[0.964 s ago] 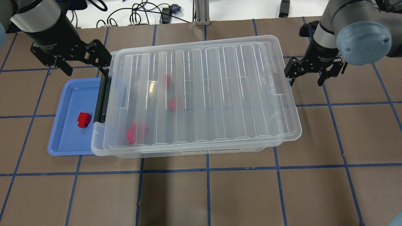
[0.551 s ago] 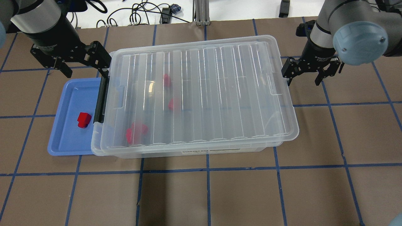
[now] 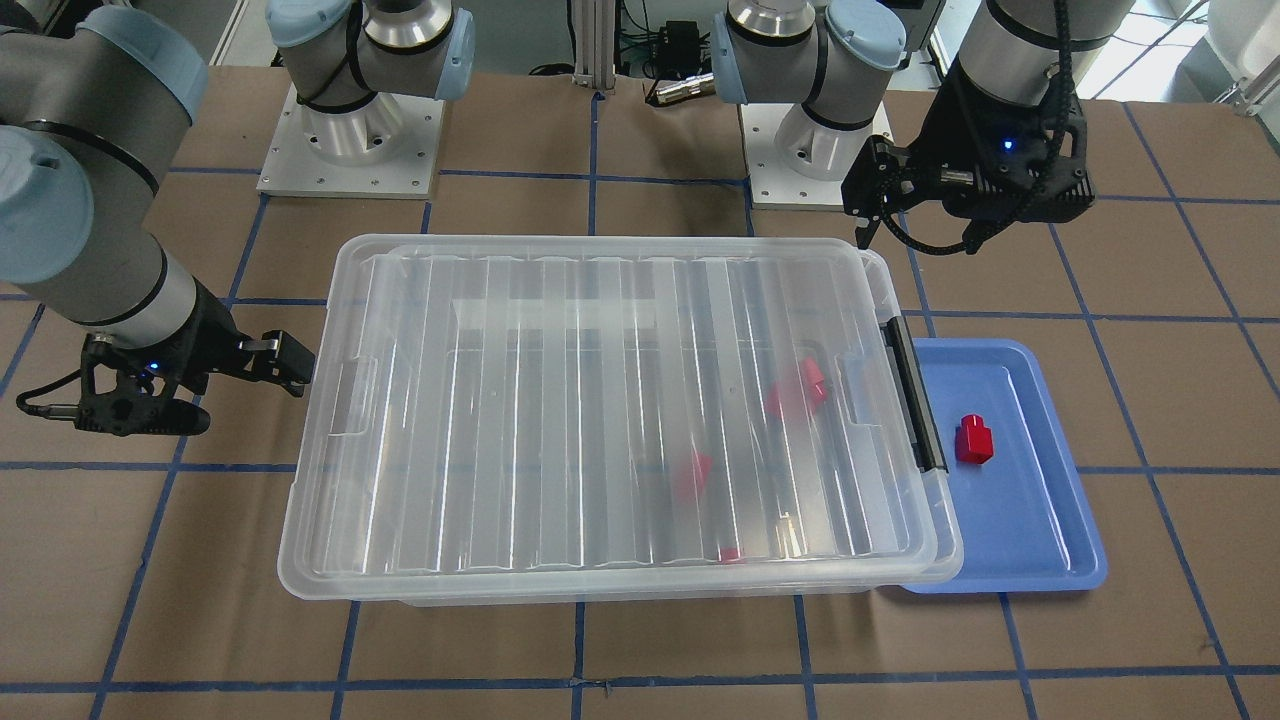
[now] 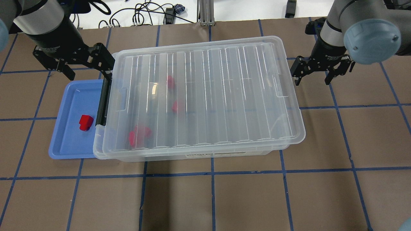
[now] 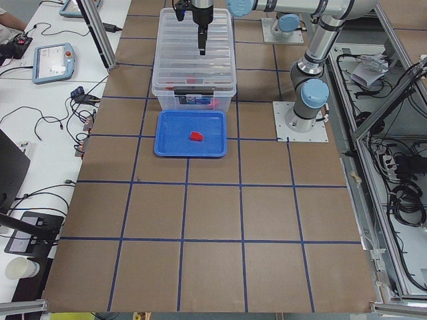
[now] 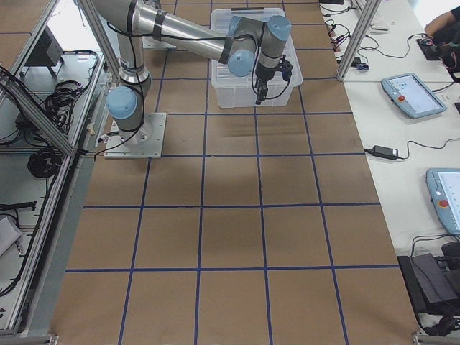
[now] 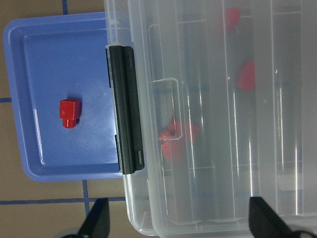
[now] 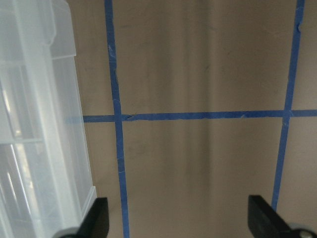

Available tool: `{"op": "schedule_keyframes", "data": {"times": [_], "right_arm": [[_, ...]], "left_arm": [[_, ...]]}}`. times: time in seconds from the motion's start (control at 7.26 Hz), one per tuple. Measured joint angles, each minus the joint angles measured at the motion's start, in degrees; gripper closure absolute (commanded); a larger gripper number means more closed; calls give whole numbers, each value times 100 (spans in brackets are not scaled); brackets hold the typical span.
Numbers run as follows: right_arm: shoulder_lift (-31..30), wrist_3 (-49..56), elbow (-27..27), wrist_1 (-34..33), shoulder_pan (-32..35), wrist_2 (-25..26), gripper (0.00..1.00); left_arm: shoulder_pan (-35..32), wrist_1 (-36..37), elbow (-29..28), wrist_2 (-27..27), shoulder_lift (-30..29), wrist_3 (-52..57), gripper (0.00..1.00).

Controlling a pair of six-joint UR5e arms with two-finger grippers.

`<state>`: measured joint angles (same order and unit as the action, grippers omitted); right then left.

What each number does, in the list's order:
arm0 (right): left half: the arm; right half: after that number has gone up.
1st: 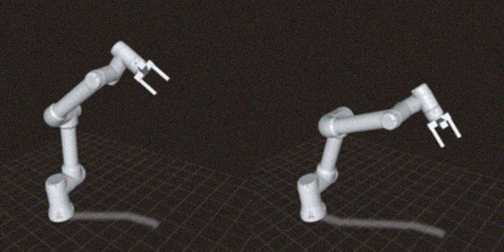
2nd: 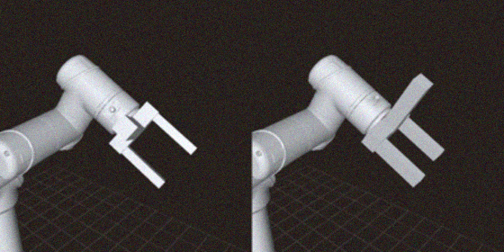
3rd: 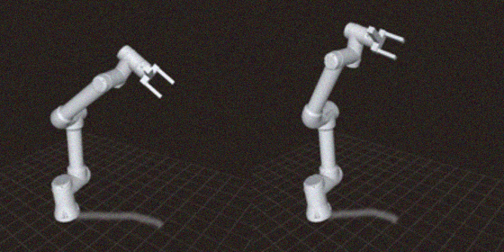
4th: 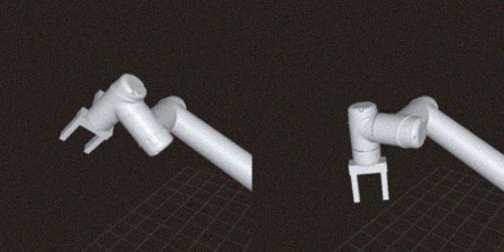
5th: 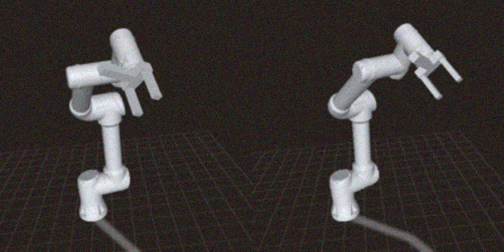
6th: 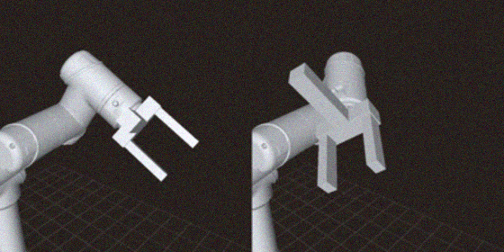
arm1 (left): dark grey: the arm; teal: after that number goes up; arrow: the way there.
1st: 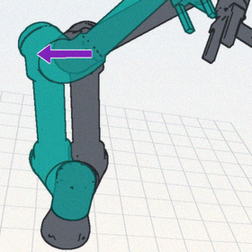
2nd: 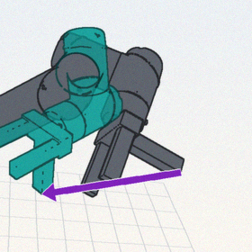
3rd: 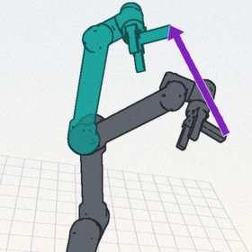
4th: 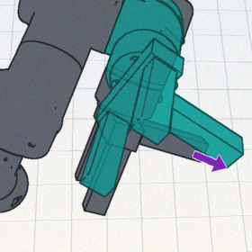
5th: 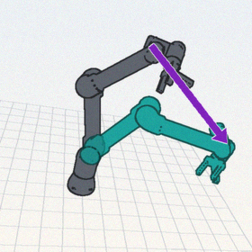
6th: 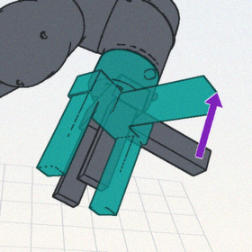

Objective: Place red block in blue tray from box

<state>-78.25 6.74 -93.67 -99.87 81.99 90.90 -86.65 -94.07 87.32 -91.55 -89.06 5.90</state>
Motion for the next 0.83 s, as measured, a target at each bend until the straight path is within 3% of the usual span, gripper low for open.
{"op": "schedule_keyframes", "data": {"times": [0.83], "right_arm": [[-1096, -473, 78, 154, 365, 10, 0]], "left_arm": [[8, -215, -65, 187, 12, -10, 0]]}}
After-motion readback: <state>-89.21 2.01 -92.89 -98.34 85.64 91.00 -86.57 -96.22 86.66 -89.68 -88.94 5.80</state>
